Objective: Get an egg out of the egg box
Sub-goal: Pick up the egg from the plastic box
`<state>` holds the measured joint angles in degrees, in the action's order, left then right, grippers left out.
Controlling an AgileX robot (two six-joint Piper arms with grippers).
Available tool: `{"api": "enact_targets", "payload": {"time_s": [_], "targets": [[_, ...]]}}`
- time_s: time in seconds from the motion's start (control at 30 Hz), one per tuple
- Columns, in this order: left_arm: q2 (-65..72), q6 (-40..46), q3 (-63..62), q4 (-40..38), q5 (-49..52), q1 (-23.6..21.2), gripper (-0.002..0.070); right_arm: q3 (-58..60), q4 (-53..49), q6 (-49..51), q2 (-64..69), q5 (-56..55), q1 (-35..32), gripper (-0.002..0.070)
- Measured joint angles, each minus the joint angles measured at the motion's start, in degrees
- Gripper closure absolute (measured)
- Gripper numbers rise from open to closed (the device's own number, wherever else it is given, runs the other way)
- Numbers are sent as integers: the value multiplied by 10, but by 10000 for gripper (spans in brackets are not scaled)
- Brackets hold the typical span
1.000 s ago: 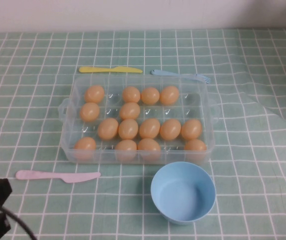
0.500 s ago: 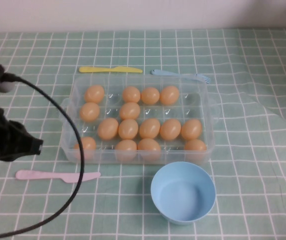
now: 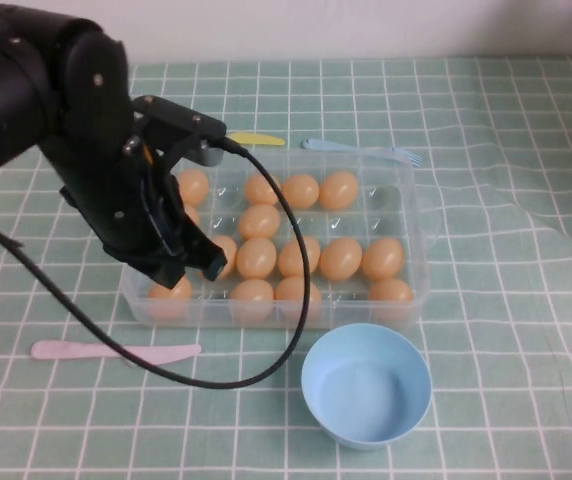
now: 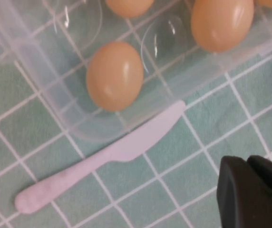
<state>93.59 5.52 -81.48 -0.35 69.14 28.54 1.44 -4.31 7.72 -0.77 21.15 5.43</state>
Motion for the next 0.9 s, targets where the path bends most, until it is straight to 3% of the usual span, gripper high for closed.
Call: {"api": "enact_targets", "payload": {"time_s": [0.23,0.3,0.47,0.53,0.9], "targets": [[55,-4,-39,27,7,8,665,0,0,0,0,0,0,694],[66,2,-39,36,7,8,615,0,0,0,0,0,0,694],[94,10,-41,44,-20,1,370,0,0,0,0,0,0,694],[102,12,-42,49,-30,-3,325,0,0,0,0,0,0,694],[148,12,-57,59,-61,-29,289,0,0,0,0,0,0,694]]}}
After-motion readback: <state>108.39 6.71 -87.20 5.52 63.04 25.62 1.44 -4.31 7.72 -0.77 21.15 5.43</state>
